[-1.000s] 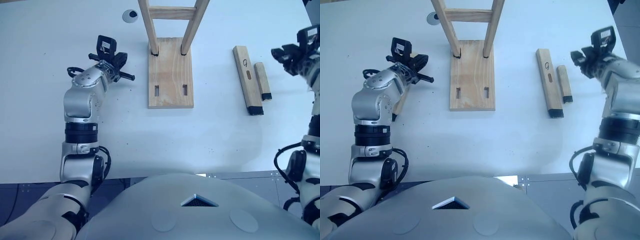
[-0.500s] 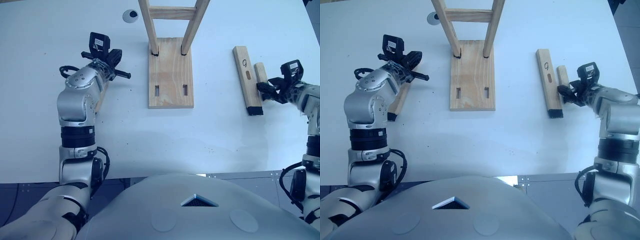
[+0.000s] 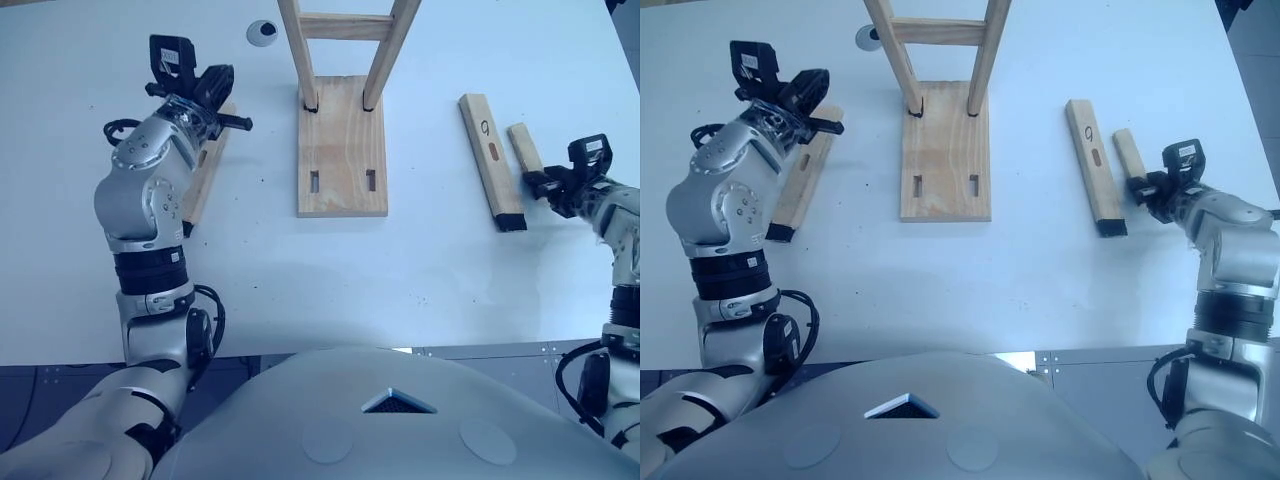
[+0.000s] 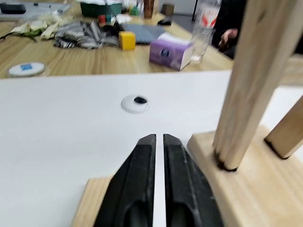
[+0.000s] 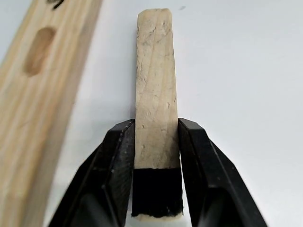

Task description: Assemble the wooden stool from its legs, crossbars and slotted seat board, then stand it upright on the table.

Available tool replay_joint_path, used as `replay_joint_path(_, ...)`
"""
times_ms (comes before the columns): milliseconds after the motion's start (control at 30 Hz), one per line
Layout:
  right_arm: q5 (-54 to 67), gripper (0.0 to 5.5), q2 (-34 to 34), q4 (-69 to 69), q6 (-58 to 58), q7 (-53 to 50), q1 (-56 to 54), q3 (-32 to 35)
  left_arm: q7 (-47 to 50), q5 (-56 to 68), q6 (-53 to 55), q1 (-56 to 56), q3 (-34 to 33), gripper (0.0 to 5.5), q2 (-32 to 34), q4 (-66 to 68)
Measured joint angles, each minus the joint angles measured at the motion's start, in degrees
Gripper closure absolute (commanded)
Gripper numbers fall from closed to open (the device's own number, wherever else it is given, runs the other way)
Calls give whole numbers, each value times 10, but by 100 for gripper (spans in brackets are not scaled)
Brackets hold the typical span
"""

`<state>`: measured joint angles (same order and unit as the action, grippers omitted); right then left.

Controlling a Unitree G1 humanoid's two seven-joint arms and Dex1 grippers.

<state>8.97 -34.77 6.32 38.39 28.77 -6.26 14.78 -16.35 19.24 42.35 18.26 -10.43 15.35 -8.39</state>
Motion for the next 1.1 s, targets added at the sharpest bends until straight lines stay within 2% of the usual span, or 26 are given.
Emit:
replay_joint_path(100,23,420,26,-27,-92,-42,-63,49,3,103,50,21,-56,435,-27,-63)
replay_joint_path(200,46,420,30,-100,-134,-53,-113,46,23,253,106,87,-111,389,-52,-137)
replay_joint_path(267,44,420,36,-142,-157,-48,-137,9,54,335,126,123,-130,358,-65,-158)
replay_joint_path(333,38,420,53,-184,-183,-40,-174,-46,88,382,132,176,-127,327,-77,-165)
replay_joint_path(467,29,420,96,-261,-208,-41,-233,-121,108,350,109,244,-48,276,-87,-156)
replay_joint_path(633,36,420,122,-312,-208,-38,-224,-179,95,349,108,246,-8,276,-83,-152)
replay_joint_path(767,43,420,139,-322,-207,-30,-209,-197,90,350,108,247,-5,276,-73,-144)
replay_joint_path(1100,46,420,138,-322,-208,-13,-204,-198,86,421,95,251,-33,442,-68,-128)
